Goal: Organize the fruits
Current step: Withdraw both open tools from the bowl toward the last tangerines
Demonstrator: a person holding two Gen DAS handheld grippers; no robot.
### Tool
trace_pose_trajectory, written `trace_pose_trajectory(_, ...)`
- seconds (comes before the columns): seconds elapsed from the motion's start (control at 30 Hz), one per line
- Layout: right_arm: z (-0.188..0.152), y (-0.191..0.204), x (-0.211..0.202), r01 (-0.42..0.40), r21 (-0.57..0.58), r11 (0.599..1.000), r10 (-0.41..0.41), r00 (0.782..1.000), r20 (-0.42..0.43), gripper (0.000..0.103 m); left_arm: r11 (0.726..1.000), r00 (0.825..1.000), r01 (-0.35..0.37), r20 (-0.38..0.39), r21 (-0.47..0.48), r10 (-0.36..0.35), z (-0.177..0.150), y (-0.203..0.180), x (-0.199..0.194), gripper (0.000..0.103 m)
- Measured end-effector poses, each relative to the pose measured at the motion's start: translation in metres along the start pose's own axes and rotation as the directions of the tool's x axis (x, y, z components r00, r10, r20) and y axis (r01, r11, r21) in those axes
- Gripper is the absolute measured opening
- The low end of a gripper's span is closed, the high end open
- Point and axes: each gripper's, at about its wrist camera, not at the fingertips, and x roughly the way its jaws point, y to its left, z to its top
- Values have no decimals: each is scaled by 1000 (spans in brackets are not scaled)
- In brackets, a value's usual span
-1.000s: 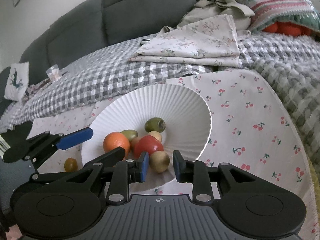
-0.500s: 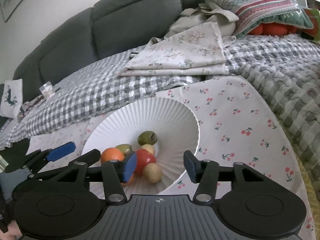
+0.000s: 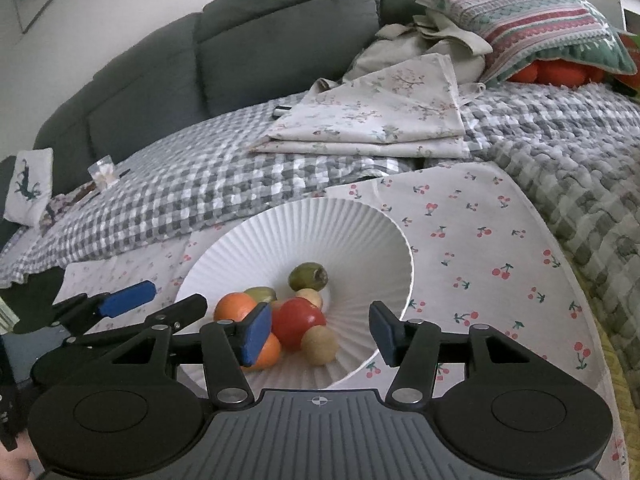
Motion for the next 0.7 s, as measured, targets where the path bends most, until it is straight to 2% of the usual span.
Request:
trace_pose_trajectory(0.13, -2, 3, 1, -11, -16, 1000, 10, 1000, -11, 55, 1000, 1000, -15, -18, -17, 15, 0, 3, 1, 63)
trace_pose_trajectory(0.23, -3, 7, -1, -2, -41, 999, 2, 1000, -4, 61, 999, 999, -22, -35, -43, 20, -1, 6, -1, 63)
trace_pose_trajectory(0.43, -6, 17, -6, -34, -65, 997, 34, 999, -4, 62, 998, 999, -27, -25, -63, 26, 3, 12, -15, 64)
trace_pose_trajectory(0.5, -8, 23, -9, -47, -82, 995, 47, 999, -4, 67, 997, 999, -31, -30, -76, 29, 3, 15, -20, 66)
trace_pose_trajectory(0.63, -12, 31, -18, -68, -106, 992, 68, 998, -5, 71, 993, 998, -39, -48, -112, 34, -2, 30, -36, 71)
trace_pose_trajectory(0.7, -15, 35, -24, -90, -102, 991, 90, 996, -9, 81, 990, 996, -65, -69, -122, 57, -5, 37, -45, 71)
